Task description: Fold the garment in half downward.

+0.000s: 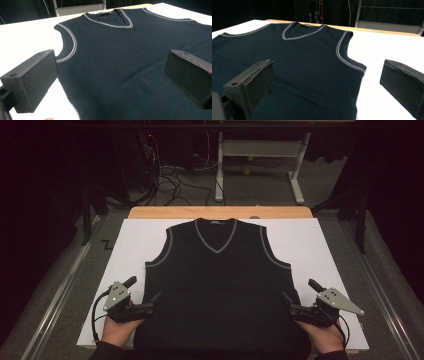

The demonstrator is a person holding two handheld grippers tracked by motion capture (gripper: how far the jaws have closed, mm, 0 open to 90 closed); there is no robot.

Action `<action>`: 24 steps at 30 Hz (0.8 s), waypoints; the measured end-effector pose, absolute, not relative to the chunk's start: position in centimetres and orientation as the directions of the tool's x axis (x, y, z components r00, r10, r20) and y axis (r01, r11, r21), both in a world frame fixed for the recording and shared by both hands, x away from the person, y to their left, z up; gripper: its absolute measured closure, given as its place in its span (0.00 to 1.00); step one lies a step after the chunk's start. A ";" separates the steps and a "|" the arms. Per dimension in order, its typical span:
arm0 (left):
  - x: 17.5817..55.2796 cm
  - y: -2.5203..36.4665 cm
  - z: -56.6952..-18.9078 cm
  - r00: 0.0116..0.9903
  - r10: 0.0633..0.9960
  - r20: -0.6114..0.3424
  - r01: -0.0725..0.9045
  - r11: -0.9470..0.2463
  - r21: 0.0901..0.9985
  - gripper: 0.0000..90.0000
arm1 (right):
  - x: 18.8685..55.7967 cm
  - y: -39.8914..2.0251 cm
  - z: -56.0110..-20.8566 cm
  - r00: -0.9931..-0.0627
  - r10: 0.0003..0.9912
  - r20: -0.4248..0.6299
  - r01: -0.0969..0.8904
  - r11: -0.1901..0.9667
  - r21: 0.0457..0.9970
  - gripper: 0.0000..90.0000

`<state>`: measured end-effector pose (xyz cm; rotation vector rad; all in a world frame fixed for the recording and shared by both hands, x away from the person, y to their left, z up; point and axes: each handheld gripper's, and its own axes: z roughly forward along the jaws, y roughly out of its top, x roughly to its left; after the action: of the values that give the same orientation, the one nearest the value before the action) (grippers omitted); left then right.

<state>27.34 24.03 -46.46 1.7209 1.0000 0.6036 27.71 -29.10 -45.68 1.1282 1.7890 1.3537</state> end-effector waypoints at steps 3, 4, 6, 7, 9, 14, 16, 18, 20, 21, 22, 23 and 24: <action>27.5 24.1 -46.5 0.536 0.842 -0.066 0.342 -0.145 0.928 0.00 | 27.8 -29.2 -45.7 -0.440 0.898 0.018 0.255 0.105 0.961 0.00; 27.5 24.1 -46.5 0.537 0.841 -0.071 0.348 -0.143 0.926 0.00 | 27.8 -29.2 -45.7 -0.438 0.899 0.019 0.257 0.105 0.961 0.00; 27.6 24.2 -46.5 0.539 0.837 -0.088 0.359 -0.134 0.924 0.00 | 27.6 -29.2 -45.7 -0.432 0.902 0.013 0.259 0.111 0.960 0.00; 27.7 24.2 -46.4 0.542 0.835 -0.096 0.363 -0.130 0.923 0.00 | 27.5 -29.2 -45.7 -0.429 0.903 0.010 0.257 0.111 0.960 0.00; 27.8 24.2 -46.4 0.558 0.822 -0.111 0.372 -0.128 0.920 0.00 | 27.3 -29.3 -45.6 -0.428 0.904 0.005 0.254 0.114 0.961 0.00; 28.2 24.2 -46.5 0.576 0.809 -0.117 0.365 -0.126 0.922 0.00 | 27.1 -29.1 -45.6 -0.407 0.913 -0.019 0.256 0.134 0.957 0.00; 28.3 24.2 -46.6 0.576 0.810 -0.112 0.358 -0.127 0.925 0.00 | 27.1 -29.1 -45.6 -0.404 0.915 -0.019 0.257 0.134 0.957 0.00; 28.5 24.4 -46.6 0.581 0.806 -0.117 0.354 -0.120 0.928 0.00 | 27.2 -28.9 -45.5 -0.398 0.917 -0.021 0.256 0.133 0.958 0.00; 28.6 24.6 -46.5 0.580 0.804 -0.134 0.356 -0.102 0.929 0.00 | 27.4 -28.7 -45.6 -0.396 0.918 -0.031 0.257 0.143 0.956 0.00; 28.6 24.6 -46.5 0.577 0.805 -0.140 0.359 -0.096 0.928 0.00 | 27.6 -28.6 -45.7 -0.394 0.919 -0.031 0.262 0.145 0.954 0.00; 28.6 24.7 -46.6 0.574 0.807 -0.141 0.362 -0.095 0.927 0.00 | 27.7 -28.5 -45.7 -0.396 0.918 -0.029 0.262 0.143 0.954 0.00; 28.6 24.7 -46.6 0.569 0.810 -0.141 0.363 -0.094 0.927 0.00 | 27.9 -28.4 -45.7 -0.398 0.917 -0.025 0.265 0.141 0.954 0.00; 28.5 24.8 -46.6 0.567 0.811 -0.143 0.364 -0.091 0.927 0.00 | 28.1 -28.3 -45.7 -0.400 0.916 -0.025 0.266 0.142 0.953 0.00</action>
<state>28.55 24.81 -46.59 1.6892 0.9900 0.5013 28.14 -28.32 -45.75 1.1376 1.7729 1.2776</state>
